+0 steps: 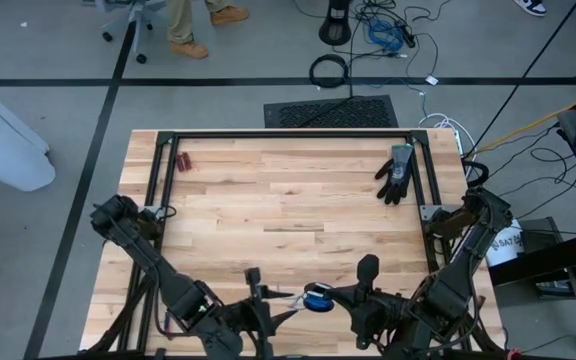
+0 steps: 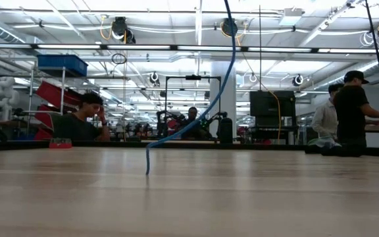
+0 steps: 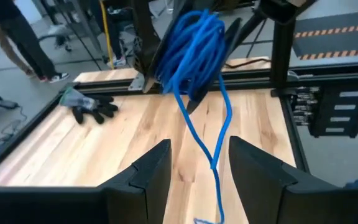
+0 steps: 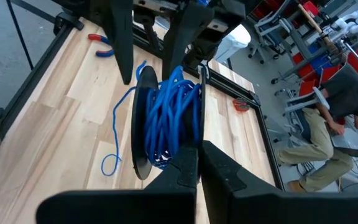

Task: Coil cords
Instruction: Uncoil the blue wire from the spool

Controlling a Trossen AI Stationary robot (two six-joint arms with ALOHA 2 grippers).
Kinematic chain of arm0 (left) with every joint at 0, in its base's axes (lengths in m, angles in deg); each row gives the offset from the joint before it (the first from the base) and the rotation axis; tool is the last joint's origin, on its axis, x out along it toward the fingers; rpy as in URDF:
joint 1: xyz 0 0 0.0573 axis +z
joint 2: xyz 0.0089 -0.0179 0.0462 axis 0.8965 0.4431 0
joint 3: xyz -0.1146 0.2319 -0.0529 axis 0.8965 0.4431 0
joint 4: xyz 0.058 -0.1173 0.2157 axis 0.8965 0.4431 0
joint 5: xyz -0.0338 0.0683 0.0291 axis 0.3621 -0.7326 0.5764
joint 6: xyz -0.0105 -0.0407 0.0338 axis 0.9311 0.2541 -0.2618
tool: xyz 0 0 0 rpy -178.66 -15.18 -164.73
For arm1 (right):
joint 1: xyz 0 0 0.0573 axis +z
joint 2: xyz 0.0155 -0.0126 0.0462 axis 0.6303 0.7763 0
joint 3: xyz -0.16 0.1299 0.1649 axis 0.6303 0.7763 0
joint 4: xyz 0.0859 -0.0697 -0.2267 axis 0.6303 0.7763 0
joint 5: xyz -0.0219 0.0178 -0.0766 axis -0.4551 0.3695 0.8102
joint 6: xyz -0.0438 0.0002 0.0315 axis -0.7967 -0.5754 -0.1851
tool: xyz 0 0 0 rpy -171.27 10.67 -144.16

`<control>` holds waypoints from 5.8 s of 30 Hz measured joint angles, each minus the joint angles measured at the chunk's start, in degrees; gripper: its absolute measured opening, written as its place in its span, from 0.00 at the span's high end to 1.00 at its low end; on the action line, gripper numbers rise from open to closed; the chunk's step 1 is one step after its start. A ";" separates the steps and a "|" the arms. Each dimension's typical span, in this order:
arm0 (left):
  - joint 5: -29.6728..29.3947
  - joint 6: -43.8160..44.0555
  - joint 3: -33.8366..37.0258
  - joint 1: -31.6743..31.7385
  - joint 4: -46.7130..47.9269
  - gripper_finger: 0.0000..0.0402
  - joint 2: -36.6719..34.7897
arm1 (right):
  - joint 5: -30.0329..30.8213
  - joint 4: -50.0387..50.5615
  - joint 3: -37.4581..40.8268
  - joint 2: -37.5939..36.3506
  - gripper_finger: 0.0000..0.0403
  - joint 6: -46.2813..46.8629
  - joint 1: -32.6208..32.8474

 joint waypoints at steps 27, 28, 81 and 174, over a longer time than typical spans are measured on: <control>4.21 -4.76 0.07 0.65 3.69 0.97 1.48 | 0.32 -0.04 0.00 0.00 1.00 -1.01 0.04; 4.20 -4.76 0.07 0.59 3.69 0.97 1.46 | 0.30 -0.06 0.00 0.00 1.00 -1.01 0.04; 6.54 -14.80 0.00 6.11 -11.30 1.00 5.48 | 16.60 -22.95 -0.02 0.35 1.00 -14.12 4.88; 24.44 -19.37 0.00 5.89 -24.19 1.00 4.98 | 33.13 -15.66 -0.02 -0.31 1.00 -8.57 5.79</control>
